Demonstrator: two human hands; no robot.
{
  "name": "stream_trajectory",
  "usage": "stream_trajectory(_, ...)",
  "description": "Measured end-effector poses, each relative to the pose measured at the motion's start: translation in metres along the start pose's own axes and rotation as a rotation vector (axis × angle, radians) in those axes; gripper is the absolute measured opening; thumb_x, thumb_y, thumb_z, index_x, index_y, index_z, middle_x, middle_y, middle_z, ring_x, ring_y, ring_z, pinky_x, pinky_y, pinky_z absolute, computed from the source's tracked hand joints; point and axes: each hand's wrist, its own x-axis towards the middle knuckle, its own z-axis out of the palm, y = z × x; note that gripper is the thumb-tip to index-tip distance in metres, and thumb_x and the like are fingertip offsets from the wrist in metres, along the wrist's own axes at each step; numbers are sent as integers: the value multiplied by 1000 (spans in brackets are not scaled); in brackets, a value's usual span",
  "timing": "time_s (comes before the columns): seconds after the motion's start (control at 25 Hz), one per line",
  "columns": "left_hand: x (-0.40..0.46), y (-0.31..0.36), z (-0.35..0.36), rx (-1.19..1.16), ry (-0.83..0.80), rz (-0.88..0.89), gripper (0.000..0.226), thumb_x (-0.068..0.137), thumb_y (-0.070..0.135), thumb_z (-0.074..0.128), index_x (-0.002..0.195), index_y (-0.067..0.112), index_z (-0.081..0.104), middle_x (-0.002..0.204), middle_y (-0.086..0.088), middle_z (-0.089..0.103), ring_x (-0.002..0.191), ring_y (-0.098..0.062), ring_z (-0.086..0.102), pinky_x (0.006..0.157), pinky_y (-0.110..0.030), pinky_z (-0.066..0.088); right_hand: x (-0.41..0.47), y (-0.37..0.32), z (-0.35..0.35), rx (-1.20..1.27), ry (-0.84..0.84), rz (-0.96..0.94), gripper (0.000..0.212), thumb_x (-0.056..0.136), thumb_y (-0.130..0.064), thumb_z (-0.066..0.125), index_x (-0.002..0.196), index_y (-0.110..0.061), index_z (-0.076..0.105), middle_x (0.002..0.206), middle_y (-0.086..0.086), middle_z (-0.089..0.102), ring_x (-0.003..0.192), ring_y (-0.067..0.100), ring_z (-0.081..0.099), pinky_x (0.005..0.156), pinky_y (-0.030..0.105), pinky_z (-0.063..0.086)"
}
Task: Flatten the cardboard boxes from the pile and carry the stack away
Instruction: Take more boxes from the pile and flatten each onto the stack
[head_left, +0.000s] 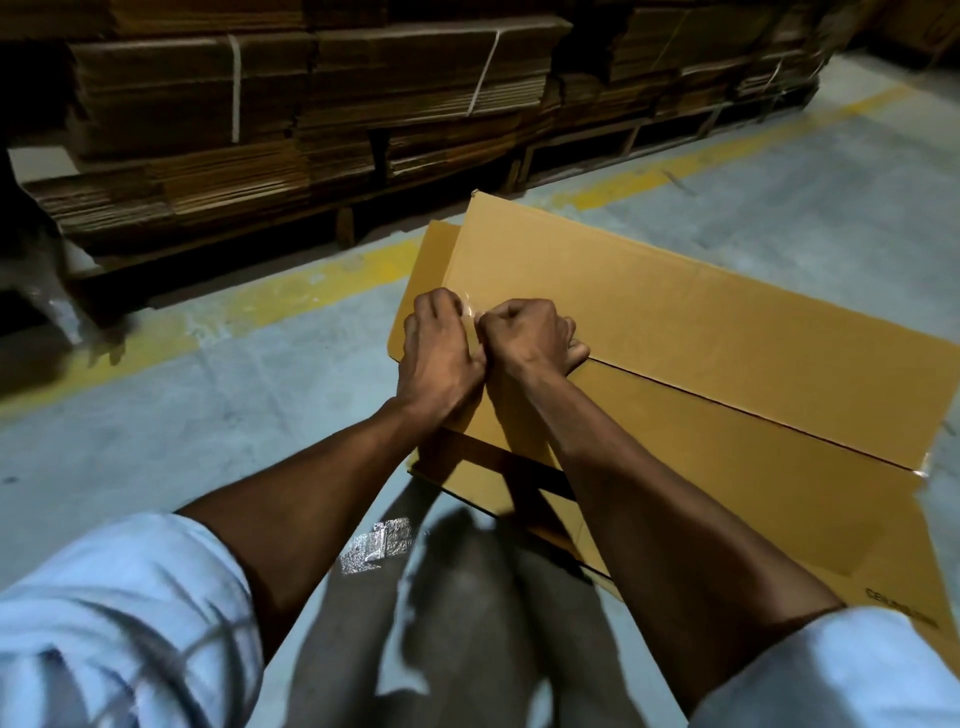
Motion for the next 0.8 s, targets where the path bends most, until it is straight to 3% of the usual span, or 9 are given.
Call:
stream_trajectory(0.24, 6, 5, 10, 157, 118, -37, 41, 88, 27, 64, 120, 11, 45, 129, -18, 45, 120, -37, 39, 96, -49, 43, -5, -5, 1, 70, 30, 70, 27, 81, -38, 68, 58, -25, 67, 78, -7, 63, 112, 24, 42, 93, 42, 28)
stream_trajectory(0.4, 8, 7, 11, 191, 213, -63, 34, 93, 24, 58, 121, 9, 49, 131, -16, 41, 116, -38, 44, 92, -51, 44, -6, -14, -5, 170, -26, 114, 29, 76, -46, 75, 59, -25, 68, 78, -7, 61, 108, 24, 36, 95, 42, 34)
stream_trajectory(0.56, 7, 10, 1, 80, 214, -62, 22, 94, 15, 57, 115, 7, 56, 125, -13, 48, 114, -33, 48, 94, -45, 46, -3, -14, -6, 121, -59, 23, 29, 79, -50, 72, 60, -27, 69, 81, -8, 67, 108, 25, 41, 92, 42, 34)
stream_trajectory(0.68, 12, 9, -14, -42, 269, -138, 9, 97, 10, 55, 104, 8, 60, 107, -8, 59, 98, -24, 57, 80, -33, 45, 0, 1, -13, 119, -38, -149, 23, 91, -47, 64, 80, -30, 73, 95, -9, 69, 105, 21, 54, 88, 38, 30)
stream_trajectory(0.8, 32, 0, -21, -362, 320, -424, 15, 94, 8, 55, 85, 20, 55, 90, -2, 66, 82, -22, 65, 76, -37, 56, 1, 41, -23, -71, 3, -472, 25, 99, -35, 57, 118, -22, 65, 118, -1, 52, 113, 18, 47, 96, 35, 36)
